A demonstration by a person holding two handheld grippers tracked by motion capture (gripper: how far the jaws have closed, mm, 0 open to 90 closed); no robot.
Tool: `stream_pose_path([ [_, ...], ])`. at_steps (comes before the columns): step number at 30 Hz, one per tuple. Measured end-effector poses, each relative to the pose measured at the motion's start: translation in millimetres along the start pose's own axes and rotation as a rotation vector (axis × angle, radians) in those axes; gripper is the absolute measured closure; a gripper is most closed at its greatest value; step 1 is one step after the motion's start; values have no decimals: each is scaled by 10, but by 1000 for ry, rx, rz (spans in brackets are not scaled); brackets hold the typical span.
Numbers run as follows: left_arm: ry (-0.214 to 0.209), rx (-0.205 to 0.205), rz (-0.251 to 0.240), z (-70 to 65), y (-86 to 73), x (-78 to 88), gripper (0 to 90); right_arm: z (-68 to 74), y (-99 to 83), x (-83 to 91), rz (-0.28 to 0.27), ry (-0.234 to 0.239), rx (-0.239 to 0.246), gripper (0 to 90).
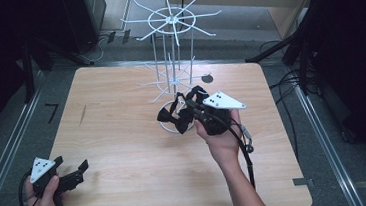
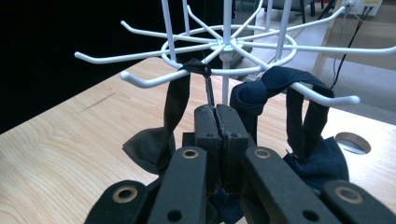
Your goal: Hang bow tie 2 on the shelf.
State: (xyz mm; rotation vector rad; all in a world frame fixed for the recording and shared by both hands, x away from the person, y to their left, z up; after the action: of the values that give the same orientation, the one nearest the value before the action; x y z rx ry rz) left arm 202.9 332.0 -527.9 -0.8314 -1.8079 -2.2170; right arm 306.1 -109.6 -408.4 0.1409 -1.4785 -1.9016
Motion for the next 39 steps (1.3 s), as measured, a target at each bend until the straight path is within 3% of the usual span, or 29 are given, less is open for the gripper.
stream_pose_path([
  [11, 0, -2, 1, 4, 0, 1, 84, -42, -34, 10, 21, 28, -20, 805],
  [14, 0, 0, 1, 2, 0, 2, 84, -67, -45, 33, 18, 32, -35, 725],
  [15, 0, 0, 0, 2, 0, 1, 84, -87, -53, 49, 18, 37, -47, 650],
  [16, 0, 0, 0, 2, 0, 1, 84, -87, -53, 49, 18, 37, -47, 650],
  [25, 1, 0, 0, -2, 0, 0, 84, -191, -146, 98, 40, 20, -43, 355],
  [29, 2, 0, -1, -2, 0, -1, 84, -234, -187, 122, 57, 17, -70, 292],
  [39, 3, 0, -1, -4, 0, -1, 84, -323, -281, 187, 71, 0, -79, 132],
])
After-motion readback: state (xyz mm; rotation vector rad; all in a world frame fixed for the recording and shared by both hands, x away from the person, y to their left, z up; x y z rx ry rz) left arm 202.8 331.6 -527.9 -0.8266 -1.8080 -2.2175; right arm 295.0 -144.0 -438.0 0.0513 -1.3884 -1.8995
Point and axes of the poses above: each handheld gripper's, and its own axes: x roughly backward along the jaws, y roughly out of its top, z roughly to its left, the point moved 1 cm from there along -x, roughly forward along the jaws, and after that the axes turned 15 degrees about -x, right-handed, at the moved point
